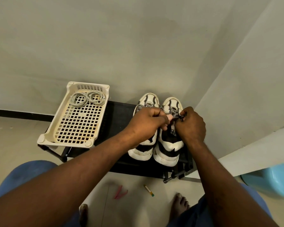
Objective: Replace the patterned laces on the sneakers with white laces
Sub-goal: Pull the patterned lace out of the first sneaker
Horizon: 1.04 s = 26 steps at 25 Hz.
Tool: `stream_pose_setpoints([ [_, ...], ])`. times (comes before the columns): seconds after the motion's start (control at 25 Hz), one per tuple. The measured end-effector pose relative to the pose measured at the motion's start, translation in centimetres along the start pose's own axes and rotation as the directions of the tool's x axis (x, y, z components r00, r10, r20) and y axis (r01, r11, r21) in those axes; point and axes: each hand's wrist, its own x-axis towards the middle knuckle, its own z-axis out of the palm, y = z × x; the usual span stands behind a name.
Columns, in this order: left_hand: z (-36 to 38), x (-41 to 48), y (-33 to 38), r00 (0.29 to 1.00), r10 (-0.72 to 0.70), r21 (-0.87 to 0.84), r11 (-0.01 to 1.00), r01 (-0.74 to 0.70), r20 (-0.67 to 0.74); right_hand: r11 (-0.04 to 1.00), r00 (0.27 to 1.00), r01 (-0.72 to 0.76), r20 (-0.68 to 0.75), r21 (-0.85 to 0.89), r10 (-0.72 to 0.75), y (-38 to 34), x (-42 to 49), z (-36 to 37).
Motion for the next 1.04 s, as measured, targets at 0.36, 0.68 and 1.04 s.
stream_pose_setpoints([
  [0.36,0.4,1.6,-0.8,0.998,0.066,0.234,0.970,-0.062,-0.009,0.993,0.993,0.117,0.028,0.011,-0.117,0.9,-2.4,-0.9],
  [0.68,-1.1,3.1,-1.0,0.997,-0.077,0.301,0.951,0.069,0.016,0.995,0.994,0.098,-0.042,-0.002,-0.098,1.1,-1.3,0.6],
  [1.04,-3.4,3.1,-1.3,0.999,-0.042,0.437,0.899,0.039,-0.003,0.993,0.994,0.105,-0.004,-0.056,-0.105,1.0,-0.6,0.7],
])
